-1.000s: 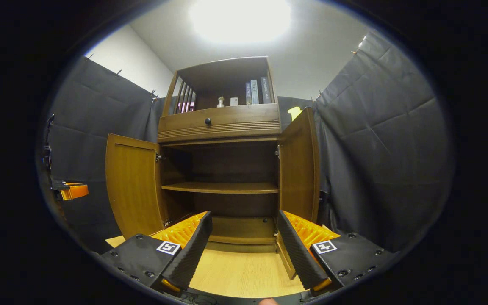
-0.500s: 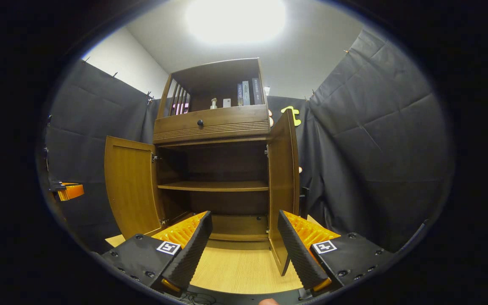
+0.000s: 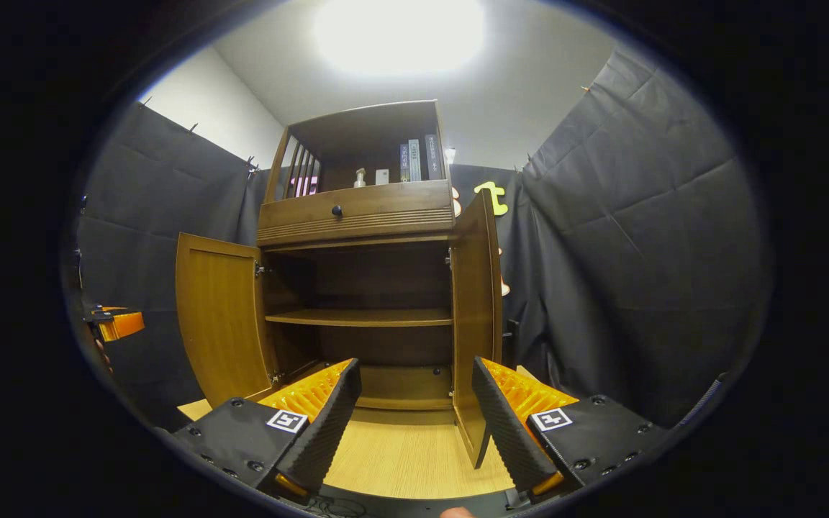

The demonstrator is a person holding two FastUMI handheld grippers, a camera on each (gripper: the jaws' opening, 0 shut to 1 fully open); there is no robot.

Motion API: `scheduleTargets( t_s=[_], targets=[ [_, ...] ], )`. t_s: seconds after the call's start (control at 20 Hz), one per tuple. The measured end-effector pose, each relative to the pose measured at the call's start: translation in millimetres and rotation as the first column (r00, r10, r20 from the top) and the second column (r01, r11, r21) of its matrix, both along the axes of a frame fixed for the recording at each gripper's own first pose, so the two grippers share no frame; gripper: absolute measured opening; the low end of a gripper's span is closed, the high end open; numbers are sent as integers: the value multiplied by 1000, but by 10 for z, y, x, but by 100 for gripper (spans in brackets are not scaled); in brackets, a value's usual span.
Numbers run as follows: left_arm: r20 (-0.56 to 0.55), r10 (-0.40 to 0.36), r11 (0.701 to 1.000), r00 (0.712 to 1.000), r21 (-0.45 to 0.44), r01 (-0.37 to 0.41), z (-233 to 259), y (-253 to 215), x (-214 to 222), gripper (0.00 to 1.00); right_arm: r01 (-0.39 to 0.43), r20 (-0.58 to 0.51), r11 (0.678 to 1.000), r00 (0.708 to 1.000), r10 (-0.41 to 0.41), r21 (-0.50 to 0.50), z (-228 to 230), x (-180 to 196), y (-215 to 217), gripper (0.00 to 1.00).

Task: Open the right door of the double-door shoe cabinet with the right hand, and open the left door with the left hand.

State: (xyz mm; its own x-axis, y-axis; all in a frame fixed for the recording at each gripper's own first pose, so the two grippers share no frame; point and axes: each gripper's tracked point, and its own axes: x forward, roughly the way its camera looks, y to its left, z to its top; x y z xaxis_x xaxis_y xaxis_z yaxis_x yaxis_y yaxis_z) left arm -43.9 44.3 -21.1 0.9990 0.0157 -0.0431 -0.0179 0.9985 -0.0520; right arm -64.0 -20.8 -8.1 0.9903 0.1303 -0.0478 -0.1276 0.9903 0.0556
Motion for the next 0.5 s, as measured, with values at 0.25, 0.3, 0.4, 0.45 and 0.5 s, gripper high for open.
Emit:
scheduleTargets(
  t_s=[0.25, 0.3, 0.4, 0.45, 0.5],
  targets=[
    [-3, 16, 1000, 1000, 15, -16, -8, 53, -24, 96, 1, 1, 1000, 1000, -1, -7, -6, 1, 11, 97],
    [-1, 16, 1000, 1000, 18, -16, -11, 57, -16, 96, 2, 0, 1000, 1000, -2, -6, -10, 10, 10, 97],
    [0, 23, 999, 1000, 22, -23, -21, 90, -5, 96, 3, 1, 1000, 1000, -3, -4, -3, 16, 12, 97],
    [0, 28, 999, 1000, 22, -28, -14, 102, -3, 96, 3, 1, 1000, 1000, -3, -5, -8, 21, 16, 97],
    [0, 29, 999, 1000, 22, -29, -17, 104, -7, 96, 2, 2, 1000, 1000, -2, -9, -6, 22, 15, 97]
  ],
)
